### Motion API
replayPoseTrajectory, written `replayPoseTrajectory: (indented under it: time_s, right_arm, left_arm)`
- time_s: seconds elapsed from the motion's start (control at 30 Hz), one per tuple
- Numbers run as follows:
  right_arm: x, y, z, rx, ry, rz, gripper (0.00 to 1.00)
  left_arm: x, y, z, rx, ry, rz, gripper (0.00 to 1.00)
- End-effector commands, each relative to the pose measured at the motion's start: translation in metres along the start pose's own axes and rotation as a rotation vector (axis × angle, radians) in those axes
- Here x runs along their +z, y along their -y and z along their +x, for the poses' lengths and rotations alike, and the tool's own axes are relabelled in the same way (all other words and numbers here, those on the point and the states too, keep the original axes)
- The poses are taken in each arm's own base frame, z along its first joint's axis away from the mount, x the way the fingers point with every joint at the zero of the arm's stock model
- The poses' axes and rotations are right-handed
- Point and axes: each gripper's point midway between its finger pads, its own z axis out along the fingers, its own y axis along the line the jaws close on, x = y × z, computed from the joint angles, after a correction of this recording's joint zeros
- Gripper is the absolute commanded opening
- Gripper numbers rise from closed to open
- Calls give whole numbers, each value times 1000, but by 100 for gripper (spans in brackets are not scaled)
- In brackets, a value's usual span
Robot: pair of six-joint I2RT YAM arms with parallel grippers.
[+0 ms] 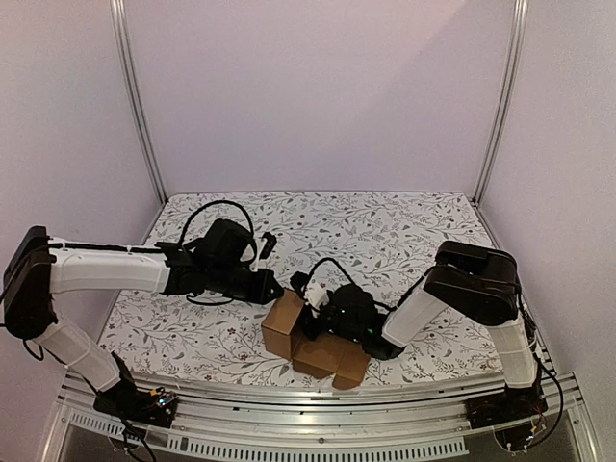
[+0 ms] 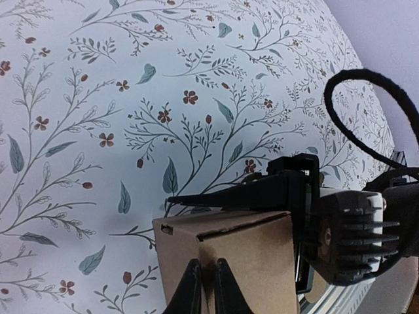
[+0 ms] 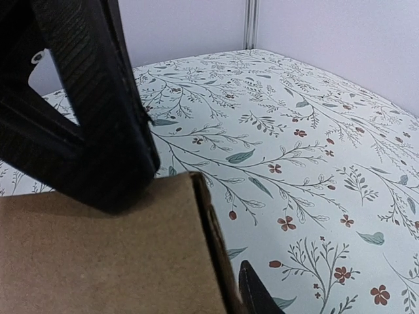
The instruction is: Fold the paper box
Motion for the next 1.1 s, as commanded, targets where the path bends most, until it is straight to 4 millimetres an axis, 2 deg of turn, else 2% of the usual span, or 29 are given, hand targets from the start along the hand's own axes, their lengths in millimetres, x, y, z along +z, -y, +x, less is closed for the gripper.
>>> replayPoseTrajectory:
  time_s: [0.0, 0.17, 0.27, 0.73, 0.83, 0.9, 1.07]
  right_arm:
    - [4, 2, -3, 7, 22, 18, 24]
    - [5, 2, -9, 4, 35, 19, 19]
    - [6, 1, -11, 1, 38, 11, 0]
    - [5, 3, -7, 5, 22, 26, 0]
    - [3, 5, -6, 0, 15, 30, 5]
    - [0, 5, -4, -5, 9, 34, 14]
    - [-9, 8, -1, -16, -3, 47, 29]
  left_arm:
    - [7, 2, 13, -5, -64, 8, 9]
    - [9, 3, 13, -3, -69, 12, 9]
    - [9, 4, 14, 0, -74, 15, 9]
    - [4, -3, 13, 14, -70, -29, 11]
    - [-3, -5, 7, 23, -50, -48, 17]
    - [-10, -4, 1, 29, -31, -56, 25]
    - [-31, 0, -15, 45, 22, -67, 35]
